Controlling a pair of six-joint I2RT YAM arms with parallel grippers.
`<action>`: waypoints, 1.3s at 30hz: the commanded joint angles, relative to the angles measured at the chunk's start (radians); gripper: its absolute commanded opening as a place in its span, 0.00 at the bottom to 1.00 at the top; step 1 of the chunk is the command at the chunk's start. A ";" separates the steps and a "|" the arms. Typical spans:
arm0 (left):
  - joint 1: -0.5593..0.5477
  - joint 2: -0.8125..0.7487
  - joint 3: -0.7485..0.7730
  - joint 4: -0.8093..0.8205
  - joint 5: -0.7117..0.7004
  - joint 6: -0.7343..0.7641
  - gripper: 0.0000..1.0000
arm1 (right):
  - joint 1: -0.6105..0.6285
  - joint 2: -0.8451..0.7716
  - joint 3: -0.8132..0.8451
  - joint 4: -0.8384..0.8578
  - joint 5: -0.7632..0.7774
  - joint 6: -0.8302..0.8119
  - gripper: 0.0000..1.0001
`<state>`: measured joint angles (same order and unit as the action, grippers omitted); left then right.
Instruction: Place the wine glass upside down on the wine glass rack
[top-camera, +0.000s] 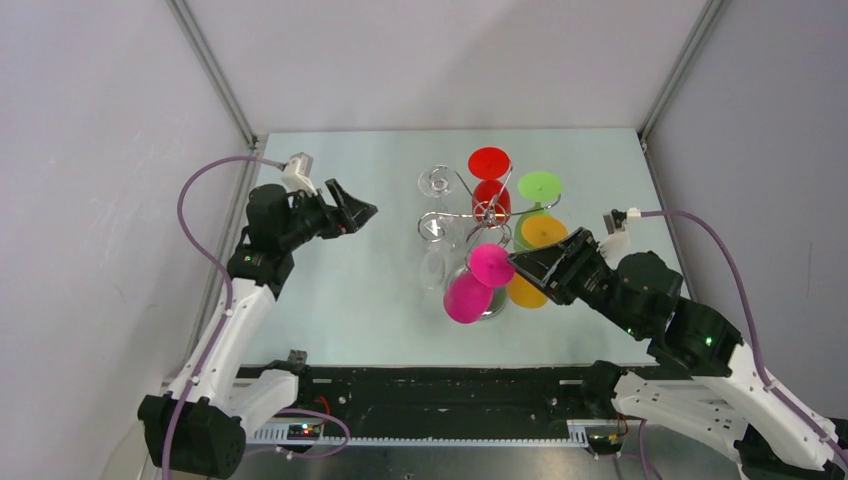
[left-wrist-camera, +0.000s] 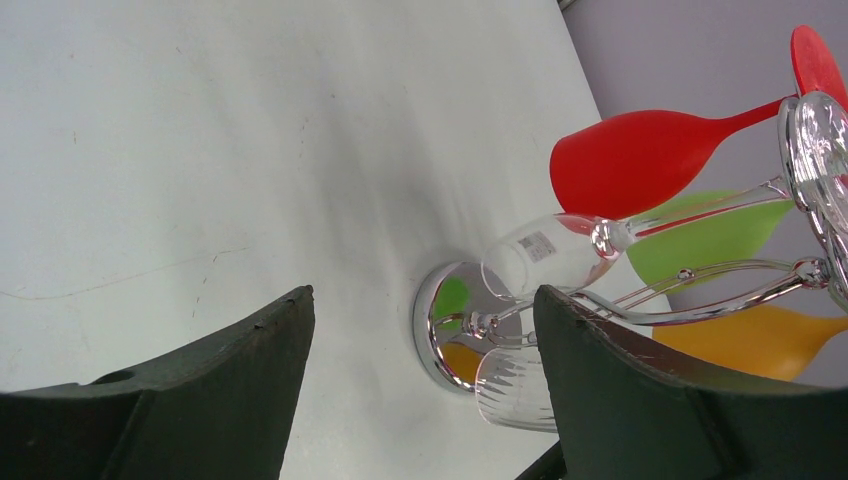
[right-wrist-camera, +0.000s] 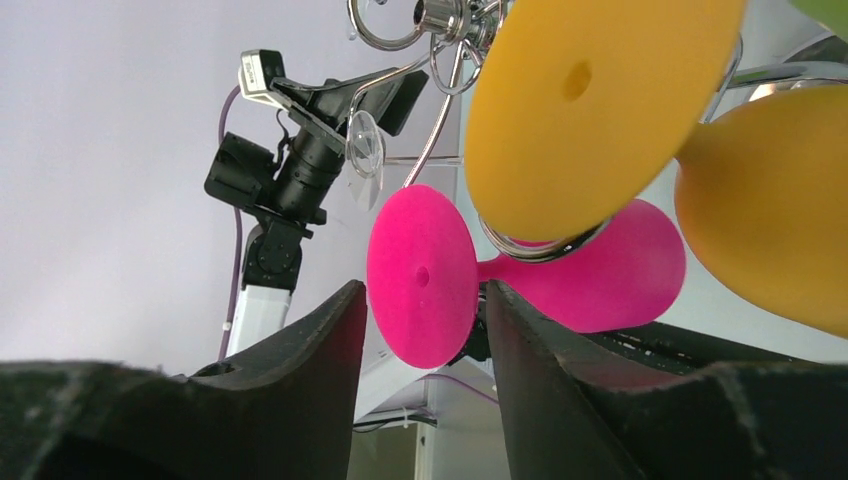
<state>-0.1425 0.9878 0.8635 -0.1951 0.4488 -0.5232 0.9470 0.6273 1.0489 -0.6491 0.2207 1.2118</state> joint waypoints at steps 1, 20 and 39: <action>0.009 -0.001 -0.007 0.040 0.014 -0.004 0.85 | 0.006 -0.024 0.007 -0.024 0.052 0.004 0.53; 0.019 0.008 -0.006 0.041 0.013 -0.012 0.85 | 0.006 -0.238 0.007 -0.289 0.269 0.017 0.68; 0.020 0.012 -0.010 0.045 0.014 -0.017 0.85 | 0.009 -0.129 0.121 -0.711 0.723 0.108 0.76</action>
<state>-0.1322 0.9970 0.8627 -0.1883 0.4488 -0.5316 0.9516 0.3988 1.1149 -1.2961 0.8120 1.3079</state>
